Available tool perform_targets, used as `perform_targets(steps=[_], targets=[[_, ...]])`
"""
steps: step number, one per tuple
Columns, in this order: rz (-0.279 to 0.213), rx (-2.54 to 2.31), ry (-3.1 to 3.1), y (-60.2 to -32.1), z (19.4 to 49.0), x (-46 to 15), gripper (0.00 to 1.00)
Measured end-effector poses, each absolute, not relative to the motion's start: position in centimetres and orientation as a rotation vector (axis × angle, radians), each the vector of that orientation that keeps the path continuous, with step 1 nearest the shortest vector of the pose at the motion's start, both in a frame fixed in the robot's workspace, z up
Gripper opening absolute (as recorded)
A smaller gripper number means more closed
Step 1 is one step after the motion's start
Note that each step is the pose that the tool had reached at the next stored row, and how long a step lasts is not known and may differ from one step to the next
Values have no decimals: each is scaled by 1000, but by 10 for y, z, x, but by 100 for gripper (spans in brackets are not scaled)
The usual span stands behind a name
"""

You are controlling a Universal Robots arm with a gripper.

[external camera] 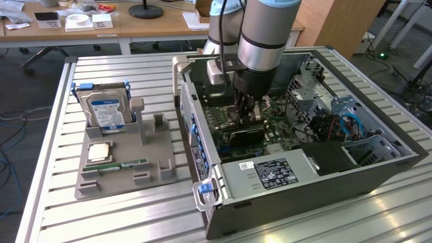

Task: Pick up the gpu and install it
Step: 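Press down on the gpu until it lock into place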

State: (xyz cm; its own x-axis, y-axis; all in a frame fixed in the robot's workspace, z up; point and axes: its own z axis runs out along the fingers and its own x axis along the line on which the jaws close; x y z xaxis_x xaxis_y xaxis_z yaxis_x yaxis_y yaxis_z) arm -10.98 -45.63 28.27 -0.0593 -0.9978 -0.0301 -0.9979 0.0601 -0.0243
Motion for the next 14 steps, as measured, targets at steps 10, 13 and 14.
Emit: perform_targets(steps=[10, 13, 14], targets=[[3, -2128, 2259, -456, 324, -109, 11], [3, -2128, 2259, -456, 336, -109, 11], [3, -2128, 2259, -456, 339, -109, 11]])
